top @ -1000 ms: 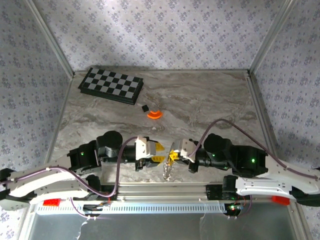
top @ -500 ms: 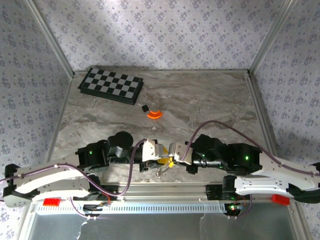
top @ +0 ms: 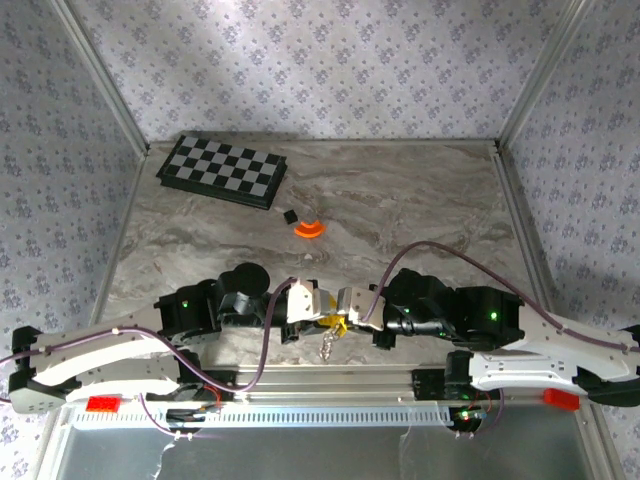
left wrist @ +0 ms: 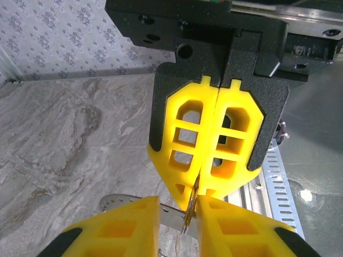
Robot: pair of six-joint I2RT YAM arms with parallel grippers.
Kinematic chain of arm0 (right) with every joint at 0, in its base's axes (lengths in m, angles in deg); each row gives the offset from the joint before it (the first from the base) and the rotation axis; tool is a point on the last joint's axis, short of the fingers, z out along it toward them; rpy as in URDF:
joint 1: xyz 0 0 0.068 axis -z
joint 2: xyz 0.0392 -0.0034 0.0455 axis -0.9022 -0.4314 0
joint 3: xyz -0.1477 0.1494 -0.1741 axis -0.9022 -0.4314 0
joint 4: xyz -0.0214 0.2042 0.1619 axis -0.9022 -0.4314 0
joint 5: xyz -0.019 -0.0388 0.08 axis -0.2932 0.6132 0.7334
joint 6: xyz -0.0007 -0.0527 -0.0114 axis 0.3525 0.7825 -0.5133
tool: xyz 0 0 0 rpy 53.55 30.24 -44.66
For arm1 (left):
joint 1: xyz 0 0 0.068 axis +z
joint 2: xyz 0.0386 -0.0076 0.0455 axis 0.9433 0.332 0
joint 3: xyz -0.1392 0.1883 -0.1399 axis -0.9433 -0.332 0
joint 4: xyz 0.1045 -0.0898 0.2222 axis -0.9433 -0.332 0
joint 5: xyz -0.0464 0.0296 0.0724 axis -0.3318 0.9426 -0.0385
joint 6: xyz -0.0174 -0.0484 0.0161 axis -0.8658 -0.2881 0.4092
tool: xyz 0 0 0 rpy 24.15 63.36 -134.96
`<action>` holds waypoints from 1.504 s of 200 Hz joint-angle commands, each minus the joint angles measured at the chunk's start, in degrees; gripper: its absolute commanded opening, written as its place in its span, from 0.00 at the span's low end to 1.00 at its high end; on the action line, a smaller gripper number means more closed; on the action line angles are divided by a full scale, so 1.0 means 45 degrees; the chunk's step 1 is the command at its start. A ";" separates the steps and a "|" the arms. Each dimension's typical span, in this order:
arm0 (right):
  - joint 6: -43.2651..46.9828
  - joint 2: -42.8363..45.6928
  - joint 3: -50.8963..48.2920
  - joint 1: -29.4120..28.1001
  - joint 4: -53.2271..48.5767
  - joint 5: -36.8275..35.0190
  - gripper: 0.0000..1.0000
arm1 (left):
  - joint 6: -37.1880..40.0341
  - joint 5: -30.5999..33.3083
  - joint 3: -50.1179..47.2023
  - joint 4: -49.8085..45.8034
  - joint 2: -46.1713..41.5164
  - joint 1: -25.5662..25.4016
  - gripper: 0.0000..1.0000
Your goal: Put the keys on the keyring
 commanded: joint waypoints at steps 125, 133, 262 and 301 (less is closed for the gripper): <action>0.0009 0.0387 0.0352 -0.0072 0.1017 0.0716 0.00 | 0.0240 -0.0871 0.0005 0.0921 -0.0210 -0.0080 0.00; -0.0063 0.0470 0.0287 -0.0076 0.1119 0.0716 0.00 | 0.0201 -0.0942 -0.0059 0.1098 -0.0315 -0.0093 0.00; -0.1086 0.1690 -0.1024 -0.0062 0.2804 0.1144 0.16 | -0.0707 -0.2078 -0.1360 0.4919 -0.1477 -0.0097 0.00; -0.1019 0.2249 -0.1422 -0.0043 0.3433 0.1274 0.20 | -0.1046 -0.2149 -0.1701 0.5984 -0.1612 -0.0088 0.00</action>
